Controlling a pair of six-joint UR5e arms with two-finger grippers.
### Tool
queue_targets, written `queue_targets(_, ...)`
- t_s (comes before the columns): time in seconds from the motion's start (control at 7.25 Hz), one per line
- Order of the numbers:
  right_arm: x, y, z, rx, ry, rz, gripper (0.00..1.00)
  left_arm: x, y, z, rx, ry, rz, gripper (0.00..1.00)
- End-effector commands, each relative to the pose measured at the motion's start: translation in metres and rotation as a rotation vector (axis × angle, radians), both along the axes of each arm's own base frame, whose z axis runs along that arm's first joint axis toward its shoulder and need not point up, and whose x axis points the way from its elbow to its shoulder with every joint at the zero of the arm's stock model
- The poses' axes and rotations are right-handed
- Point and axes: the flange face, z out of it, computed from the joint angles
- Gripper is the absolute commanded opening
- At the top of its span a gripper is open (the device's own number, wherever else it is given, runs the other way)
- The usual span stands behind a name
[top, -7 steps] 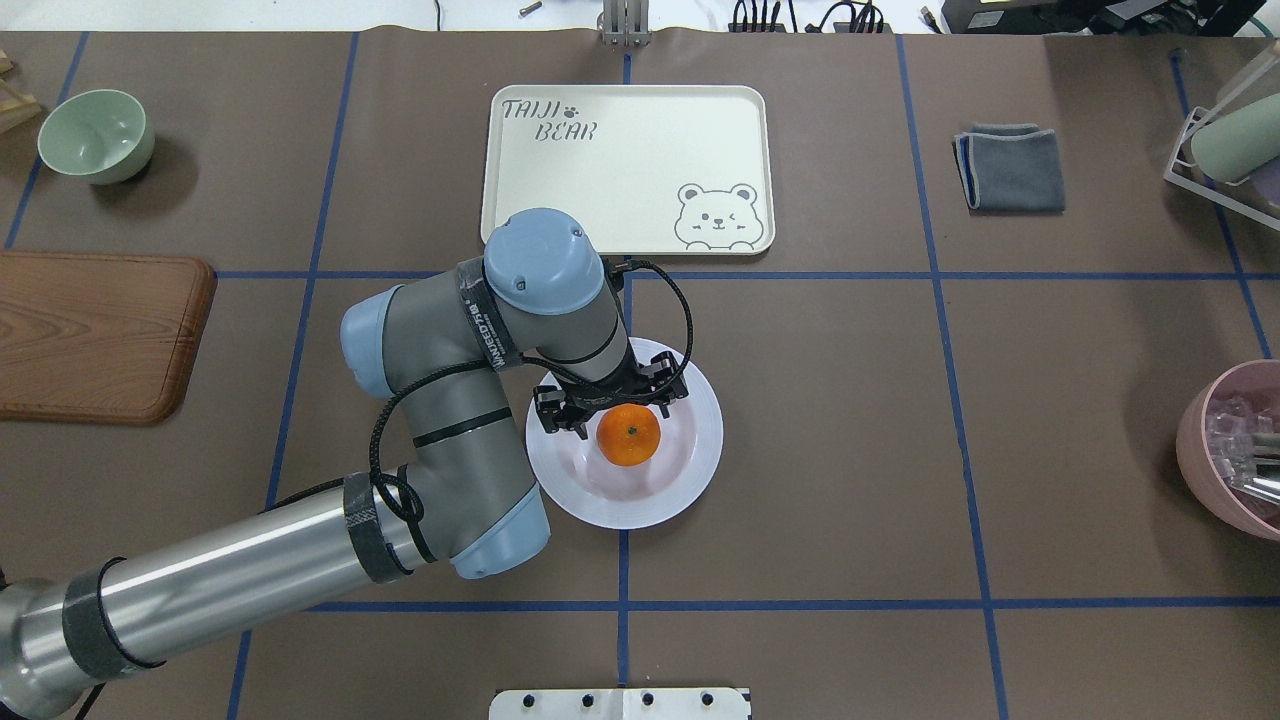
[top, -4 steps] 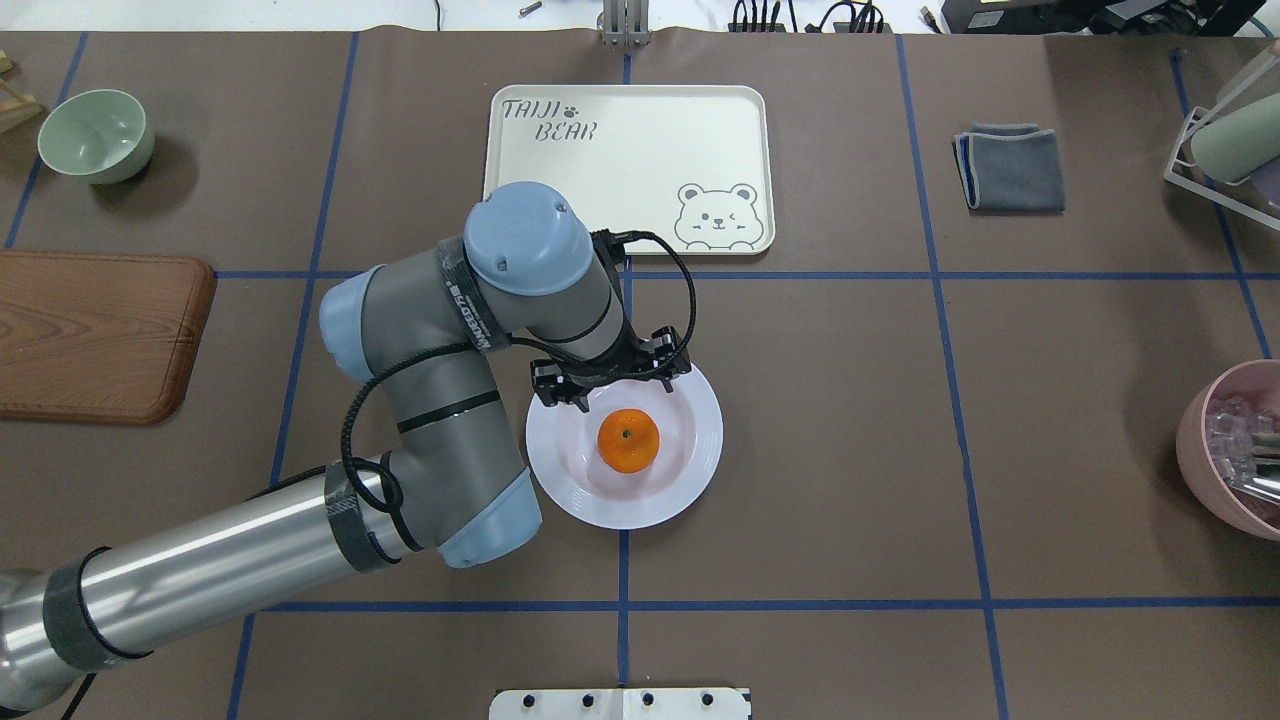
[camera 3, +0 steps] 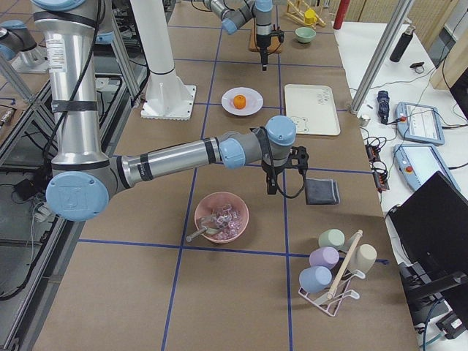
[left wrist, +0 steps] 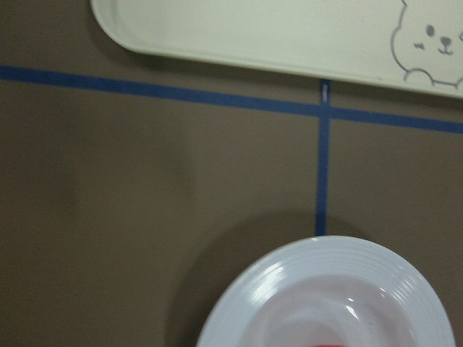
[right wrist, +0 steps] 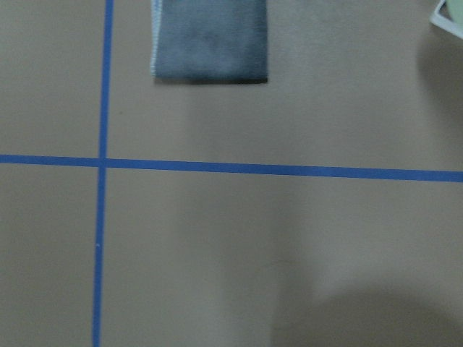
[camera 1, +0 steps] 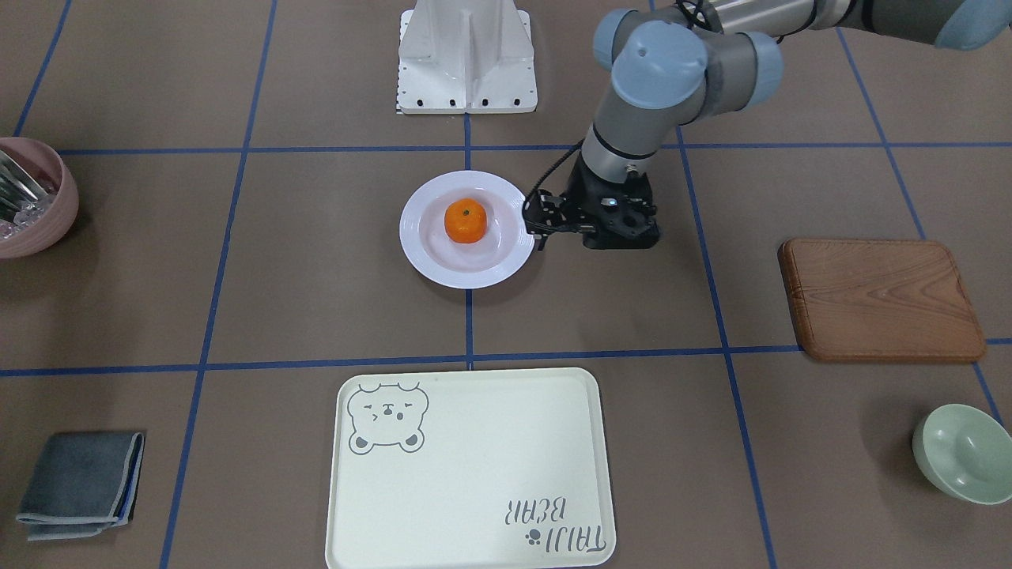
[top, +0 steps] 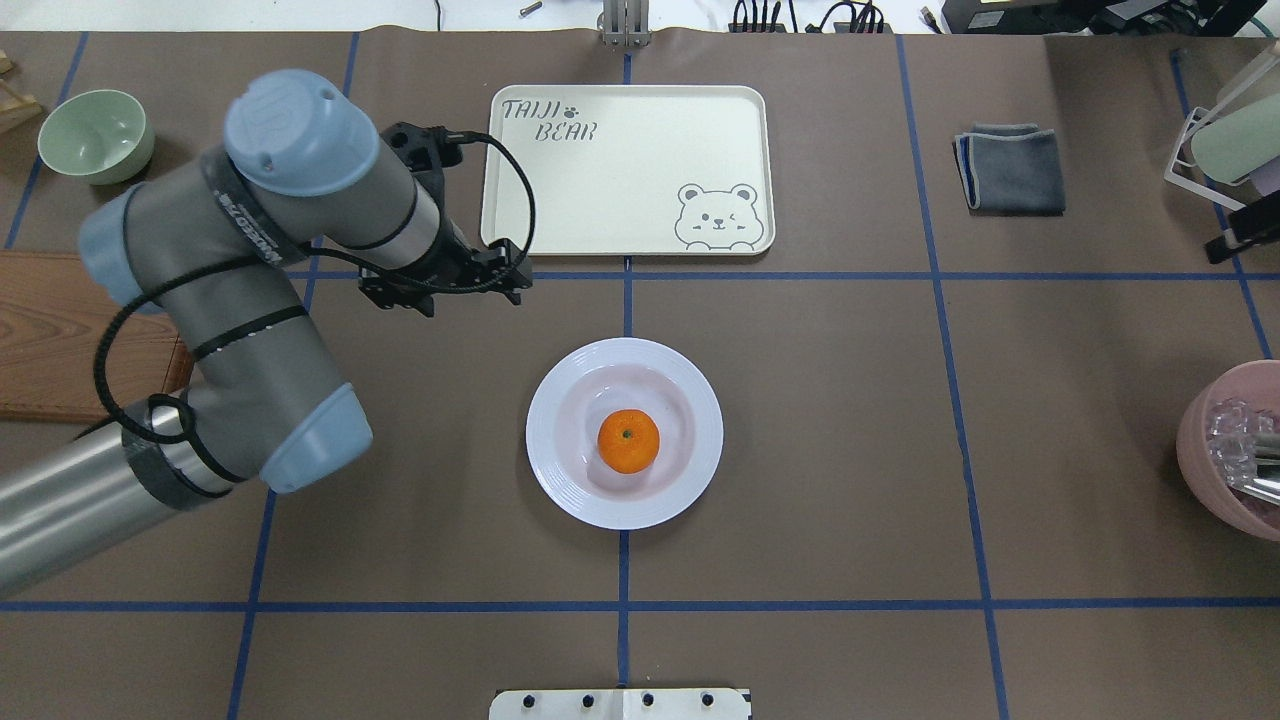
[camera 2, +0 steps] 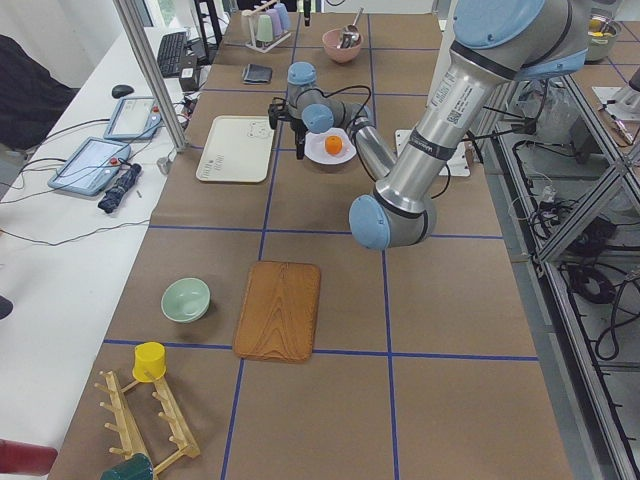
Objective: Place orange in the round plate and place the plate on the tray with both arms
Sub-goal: 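Release the orange and withdraw the left gripper while the right arm reaches in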
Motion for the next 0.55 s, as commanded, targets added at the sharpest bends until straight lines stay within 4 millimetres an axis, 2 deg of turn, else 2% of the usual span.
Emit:
queue_targets(0.0,-0.096,0.022,-0.048,-0.056,-0.157,0.076,1.0,-0.082,-0.051,0.051,0.003,-0.093,-0.085,0.99)
queue_targets(0.14,-0.126,0.033,-0.06,-0.085,-0.193,0.085,1.0,-0.138,-0.076,0.079,0.068,-0.149,-0.08,0.99)
queue_targets(0.28,-0.155,0.045,-0.066,-0.061,-0.206,0.074,1.0,-0.185,-0.086,0.105,0.165,-0.201,-0.017,0.99)
queue_targets(0.41,-0.182,0.054,-0.081,-0.062,-0.235,0.074,1.0,-0.214,-0.091,0.123,0.174,-0.225,-0.02,0.98)
